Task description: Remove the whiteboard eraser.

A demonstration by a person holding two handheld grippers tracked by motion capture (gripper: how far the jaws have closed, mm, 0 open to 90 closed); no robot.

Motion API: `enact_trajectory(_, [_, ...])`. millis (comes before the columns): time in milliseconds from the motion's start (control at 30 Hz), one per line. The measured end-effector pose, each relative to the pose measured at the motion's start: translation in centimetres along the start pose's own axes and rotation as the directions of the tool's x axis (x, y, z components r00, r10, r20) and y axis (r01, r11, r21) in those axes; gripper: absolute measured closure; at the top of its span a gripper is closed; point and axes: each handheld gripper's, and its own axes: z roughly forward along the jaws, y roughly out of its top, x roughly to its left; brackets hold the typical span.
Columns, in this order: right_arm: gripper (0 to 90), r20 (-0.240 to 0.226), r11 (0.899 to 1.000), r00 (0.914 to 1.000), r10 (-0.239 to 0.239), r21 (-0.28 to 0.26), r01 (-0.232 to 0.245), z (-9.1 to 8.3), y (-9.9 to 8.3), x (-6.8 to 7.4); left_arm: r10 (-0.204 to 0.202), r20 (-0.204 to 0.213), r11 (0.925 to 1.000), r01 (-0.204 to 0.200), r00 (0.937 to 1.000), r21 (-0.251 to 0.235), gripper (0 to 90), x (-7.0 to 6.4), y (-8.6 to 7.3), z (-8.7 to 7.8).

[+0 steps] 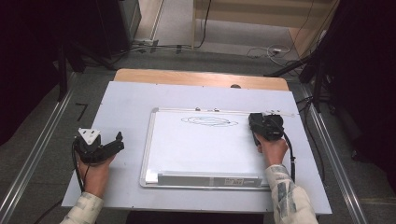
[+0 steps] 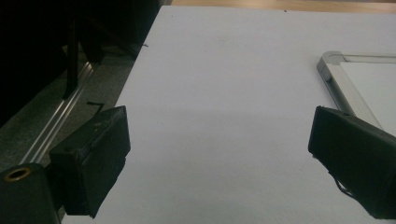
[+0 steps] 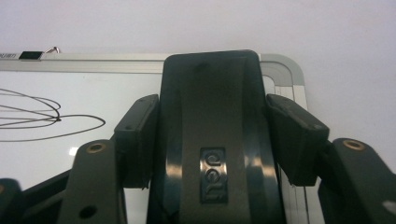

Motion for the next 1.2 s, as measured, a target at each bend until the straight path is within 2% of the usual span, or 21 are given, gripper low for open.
enact_trajectory(67, [38.7, 0.020, 0.999, 0.9993, -0.033, -0.014, 0.033, -0.12, -0.07, 0.25, -0.001, -0.002, 1.0000, 0.001, 1.0000, -0.001, 5.8, 0.05, 0.01, -0.03])
enact_trajectory(400, [38.7, 0.005, 0.999, 0.9993, -0.037, -0.016, 0.037, -0.28, -0.10, 0.04, -0.002, -0.002, 1.0000, 0.002, 1.0000, 0.001, 5.9, 0.05, 0.01, -0.08])
enact_trajectory(567, [37.2, -0.026, 1.000, 0.9996, -0.008, 0.006, 0.009, -0.08, -0.12, -0.24, -0.002, -0.003, 1.0000, 0.002, 1.0000, 0.001, 5.9, 0.05, 0.00, -0.10])
enact_trajectory(833, [38.2, 0.002, 0.999, 0.9988, -0.049, 0.006, 0.048, -0.08, -0.16, 0.12, -0.002, -0.001, 1.0000, 0.002, 1.0000, 0.002, 5.9, 0.03, -0.01, -0.06])
enact_trajectory(867, [38.8, 0.016, 0.998, 0.9975, -0.068, 0.000, 0.068, -0.15, -0.18, 0.29, -0.002, -0.002, 1.0000, 0.002, 1.0000, 0.002, 5.9, 0.04, -0.01, -0.07])
enact_trajectory(1167, [38.8, 0.014, 0.998, 0.9984, -0.055, -0.005, 0.055, -0.25, -0.25, 0.27, -0.004, -0.003, 1.0000, 0.004, 1.0000, 0.002, 6.0, 0.08, 0.00, -0.07])
enact_trajectory(1200, [38.6, 0.014, 0.997, 0.9971, -0.074, -0.004, 0.074, -0.23, -0.26, 0.30, -0.004, -0.003, 1.0000, 0.004, 1.0000, 0.001, 6.0, 0.07, -0.01, -0.07])
